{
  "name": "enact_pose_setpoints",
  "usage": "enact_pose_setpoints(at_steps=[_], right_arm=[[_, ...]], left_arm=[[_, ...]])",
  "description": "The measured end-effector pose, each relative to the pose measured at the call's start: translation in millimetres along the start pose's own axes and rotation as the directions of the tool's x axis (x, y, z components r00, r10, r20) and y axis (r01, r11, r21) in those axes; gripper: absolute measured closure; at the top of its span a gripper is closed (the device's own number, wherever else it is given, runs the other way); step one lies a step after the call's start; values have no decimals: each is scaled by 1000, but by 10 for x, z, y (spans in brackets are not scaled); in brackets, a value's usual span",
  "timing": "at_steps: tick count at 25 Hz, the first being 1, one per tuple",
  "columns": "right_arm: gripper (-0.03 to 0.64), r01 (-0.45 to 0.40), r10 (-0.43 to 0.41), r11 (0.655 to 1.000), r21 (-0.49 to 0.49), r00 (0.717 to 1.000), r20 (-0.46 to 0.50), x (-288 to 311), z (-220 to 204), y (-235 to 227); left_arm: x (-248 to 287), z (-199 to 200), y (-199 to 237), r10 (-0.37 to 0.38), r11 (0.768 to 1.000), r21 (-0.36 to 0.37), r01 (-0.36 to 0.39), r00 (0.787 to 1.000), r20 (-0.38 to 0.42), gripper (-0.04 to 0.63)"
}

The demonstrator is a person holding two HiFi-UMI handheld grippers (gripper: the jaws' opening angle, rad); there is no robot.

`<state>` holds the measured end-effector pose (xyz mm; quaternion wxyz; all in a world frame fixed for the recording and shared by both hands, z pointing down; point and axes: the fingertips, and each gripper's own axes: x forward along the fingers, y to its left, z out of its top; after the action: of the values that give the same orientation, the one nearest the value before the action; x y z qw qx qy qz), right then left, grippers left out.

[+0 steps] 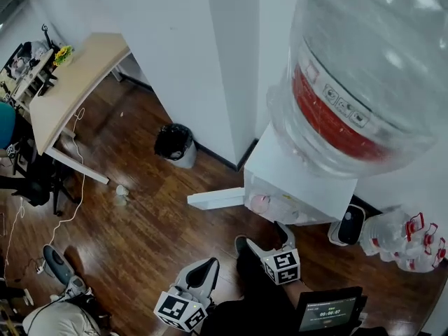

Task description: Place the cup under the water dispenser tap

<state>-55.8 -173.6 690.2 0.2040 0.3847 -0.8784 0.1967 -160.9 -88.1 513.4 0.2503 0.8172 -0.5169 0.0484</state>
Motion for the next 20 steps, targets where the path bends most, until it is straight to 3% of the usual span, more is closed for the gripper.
enact_pose_setpoints(at_steps=[8, 15, 20], right_arm=[[209, -5, 11, 997, -75, 997, 78, -1006, 612, 421], [224, -4, 29, 984, -176, 989, 143, -1970, 709, 926], [225, -38, 66, 983, -177, 986, 155, -2562, 813, 1249]], left_arm=[[-910, 318, -719, 16, 999, 42, -19, 998, 60, 594], [-1636, 278, -1287, -35, 999, 38, 30, 991, 127, 594], [-1947, 337, -1646, -61, 998, 39, 55, 979, 193, 594]])
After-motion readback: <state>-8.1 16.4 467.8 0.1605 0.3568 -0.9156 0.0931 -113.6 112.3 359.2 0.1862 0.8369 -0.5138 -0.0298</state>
